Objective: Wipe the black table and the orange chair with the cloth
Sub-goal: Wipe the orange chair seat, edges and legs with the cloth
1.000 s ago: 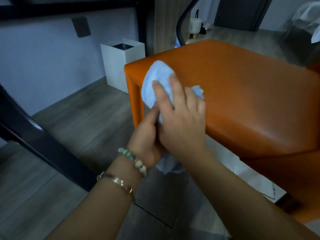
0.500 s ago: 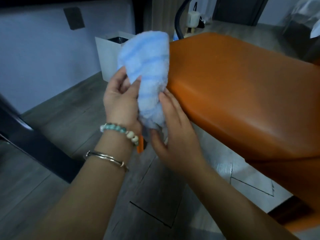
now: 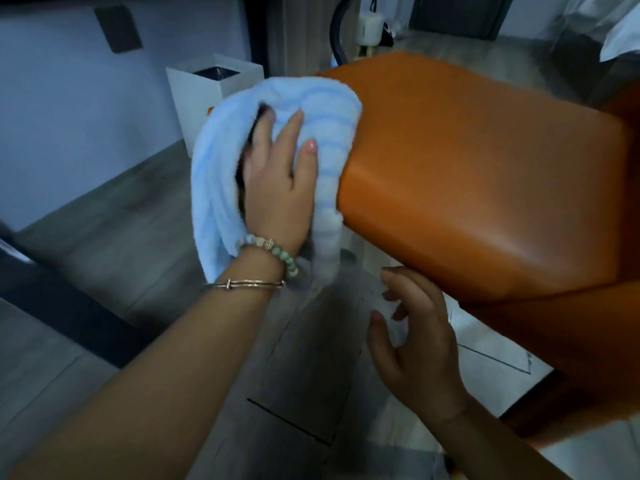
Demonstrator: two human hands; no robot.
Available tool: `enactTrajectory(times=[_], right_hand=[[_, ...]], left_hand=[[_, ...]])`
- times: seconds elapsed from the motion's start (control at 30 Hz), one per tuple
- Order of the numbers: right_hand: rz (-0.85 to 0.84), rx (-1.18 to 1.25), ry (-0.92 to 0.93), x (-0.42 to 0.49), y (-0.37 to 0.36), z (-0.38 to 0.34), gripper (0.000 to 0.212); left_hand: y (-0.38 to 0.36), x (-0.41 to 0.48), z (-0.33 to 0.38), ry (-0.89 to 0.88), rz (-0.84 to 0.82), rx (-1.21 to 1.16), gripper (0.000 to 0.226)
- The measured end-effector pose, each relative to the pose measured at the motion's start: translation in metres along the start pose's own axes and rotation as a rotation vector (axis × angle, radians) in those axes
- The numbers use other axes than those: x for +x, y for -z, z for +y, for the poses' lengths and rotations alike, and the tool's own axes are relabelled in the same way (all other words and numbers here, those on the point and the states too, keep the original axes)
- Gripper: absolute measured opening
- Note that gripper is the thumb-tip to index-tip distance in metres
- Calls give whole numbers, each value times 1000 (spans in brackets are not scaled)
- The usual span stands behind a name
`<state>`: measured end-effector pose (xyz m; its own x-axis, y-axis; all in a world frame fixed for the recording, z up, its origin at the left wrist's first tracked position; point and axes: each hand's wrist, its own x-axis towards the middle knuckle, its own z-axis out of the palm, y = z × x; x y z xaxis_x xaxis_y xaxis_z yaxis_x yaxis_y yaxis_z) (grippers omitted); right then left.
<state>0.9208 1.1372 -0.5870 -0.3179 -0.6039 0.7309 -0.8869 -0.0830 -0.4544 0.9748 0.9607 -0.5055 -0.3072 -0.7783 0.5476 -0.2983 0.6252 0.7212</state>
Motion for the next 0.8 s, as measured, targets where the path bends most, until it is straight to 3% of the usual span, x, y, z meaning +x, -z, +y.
enactTrajectory(times=[0.13,0.2,0.4,0.53,0.6,0.67,0.73,0.8], right_hand=[[50,64,7,6,8,-9,33],[113,81,41,18,15,-20,27],[177,-201,122,67,34,-53,17],[15,-406,-283,102,41,-55,34],[-86,-362,-522,112,49,-52,41],[-48,-315,-753,121,55,-49,50],[32,-394,-835,128,55,-47,57],[-3,-446,-883,138,57,-43,68]], left_hand=[[-2,-46,31,-341,-218,-2,54],[0,-46,35,-409,-303,-7,52],[1,21,30,-182,-322,142,55],[13,3,34,-196,-361,198,57],[21,-12,41,-183,-395,214,62],[21,-21,55,-259,-519,223,63],[12,-21,74,-352,-706,164,61],[0,-9,89,-261,-853,73,55]])
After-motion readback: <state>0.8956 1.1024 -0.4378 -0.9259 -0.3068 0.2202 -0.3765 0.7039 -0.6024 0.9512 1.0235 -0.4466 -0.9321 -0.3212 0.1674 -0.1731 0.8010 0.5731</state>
